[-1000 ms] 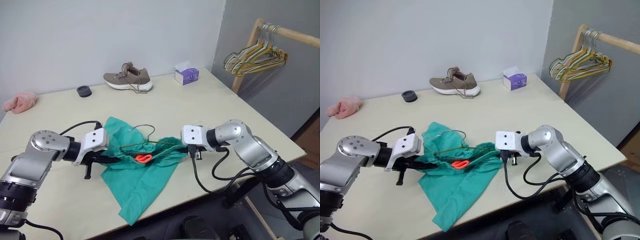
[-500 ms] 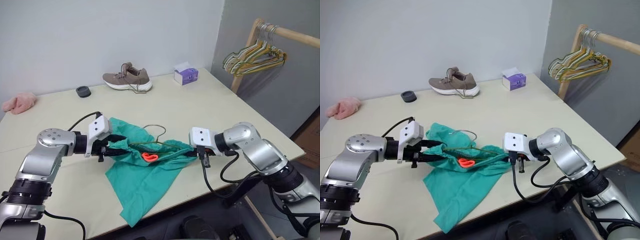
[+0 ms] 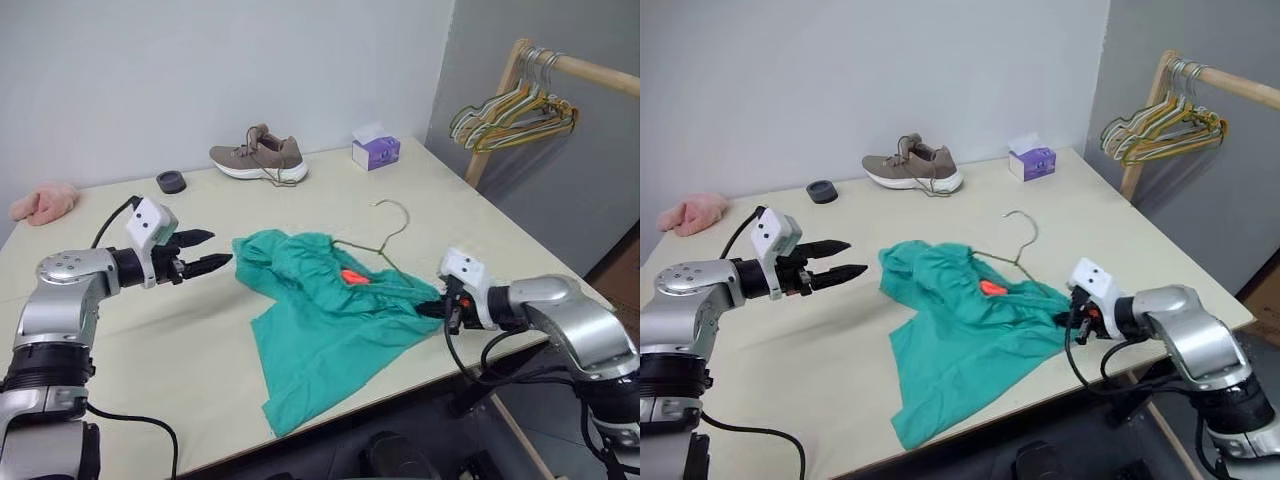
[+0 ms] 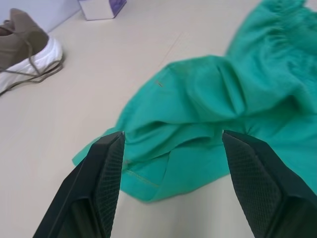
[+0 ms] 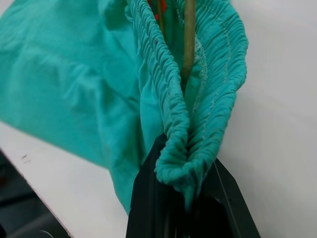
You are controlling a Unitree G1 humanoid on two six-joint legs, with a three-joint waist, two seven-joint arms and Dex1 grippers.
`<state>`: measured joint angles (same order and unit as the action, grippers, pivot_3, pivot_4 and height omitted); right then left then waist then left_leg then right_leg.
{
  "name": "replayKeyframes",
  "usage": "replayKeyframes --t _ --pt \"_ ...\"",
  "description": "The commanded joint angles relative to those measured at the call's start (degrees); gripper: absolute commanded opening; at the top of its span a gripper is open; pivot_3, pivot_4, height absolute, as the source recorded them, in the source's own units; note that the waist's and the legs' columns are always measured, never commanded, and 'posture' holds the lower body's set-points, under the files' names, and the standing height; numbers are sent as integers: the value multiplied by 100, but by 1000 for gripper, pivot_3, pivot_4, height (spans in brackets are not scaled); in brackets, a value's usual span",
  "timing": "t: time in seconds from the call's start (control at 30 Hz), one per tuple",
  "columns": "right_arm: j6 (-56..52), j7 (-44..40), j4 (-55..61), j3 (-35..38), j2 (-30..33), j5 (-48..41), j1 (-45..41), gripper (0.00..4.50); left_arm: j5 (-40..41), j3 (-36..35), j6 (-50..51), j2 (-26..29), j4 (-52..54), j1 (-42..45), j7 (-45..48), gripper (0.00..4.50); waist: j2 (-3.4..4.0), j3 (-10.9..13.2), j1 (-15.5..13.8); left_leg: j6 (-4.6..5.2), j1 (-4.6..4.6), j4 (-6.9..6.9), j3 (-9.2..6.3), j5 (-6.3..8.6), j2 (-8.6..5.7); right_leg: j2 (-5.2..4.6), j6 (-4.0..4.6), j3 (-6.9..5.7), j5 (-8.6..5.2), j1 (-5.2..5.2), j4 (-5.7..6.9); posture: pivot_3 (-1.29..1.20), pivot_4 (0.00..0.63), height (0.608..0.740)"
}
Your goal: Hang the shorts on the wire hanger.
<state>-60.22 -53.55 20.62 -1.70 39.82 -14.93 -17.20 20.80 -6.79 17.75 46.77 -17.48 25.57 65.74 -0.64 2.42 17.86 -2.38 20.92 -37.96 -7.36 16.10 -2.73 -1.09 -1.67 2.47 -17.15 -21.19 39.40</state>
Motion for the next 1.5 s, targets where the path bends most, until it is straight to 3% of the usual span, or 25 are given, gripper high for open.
replayKeyframes --t 0.03,0.13,0.33,0.53,0.7,1.07,1.2,1.5 --pt "-535 471 430 1007 -32 -313 268 0 447 183 534 -161 920 -51 254 3283 -1 -1 2 0 1 0 0 0 -1 -1 0 1 0 0 1 -438 0 740" --pt "-954 804 649 1791 -68 -494 635 0 687 471 958 -340 1572 -79 411 3283 -1 -1 43 0 2 0 0 0 -1 0 -1 0 0 -1 1 -465 0 740" --pt "-1588 1534 828 3329 -45 -371 1428 0 911 952 1364 -958 2142 423 318 4467 9 -7 178 1 -2 -6 5 0 -4 0 -30 0 -18 11 2 -525 0 740" --pt "-2107 2264 869 4498 -62 -116 1745 0 407 1386 788 -1540 2235 821 -48 4467 46 -32 496 2 -8 -1 18 0 -6 1 -34 7 -20 18 -1 -561 0 740" --pt "-1886 2776 615 5045 272 269 1719 0 183 1655 536 -1948 2275 1003 -263 4467 56 -37 768 9 -8 6 23 4 -6 2 -44 9 -26 20 -2 -577 11 740" --pt "-1027 3172 -807 4231 1380 398 -58 0 -221 1930 232 -2465 2345 1216 -704 4467 10 9 1225 78 -106 15 51 49 -29 -9 -85 15 -54 159 -84 -560 29 740" --pt "-1044 3307 -1993 3855 1563 378 -1131 0 -416 2011 67 -2643 2363 1314 -922 4467 16 25 1241 94 -110 11 74 58 -57 -22 -99 33 -61 170 -91 -546 31 740" --pt "-851 3142 -4445 2870 2054 449 -2577 0 -738 2124 -295 -2960 2154 1493 -1228 4467 34 45 1208 109 -117 8 91 66 -69 -35 -115 48 -62 189 -112 -530 37 740"
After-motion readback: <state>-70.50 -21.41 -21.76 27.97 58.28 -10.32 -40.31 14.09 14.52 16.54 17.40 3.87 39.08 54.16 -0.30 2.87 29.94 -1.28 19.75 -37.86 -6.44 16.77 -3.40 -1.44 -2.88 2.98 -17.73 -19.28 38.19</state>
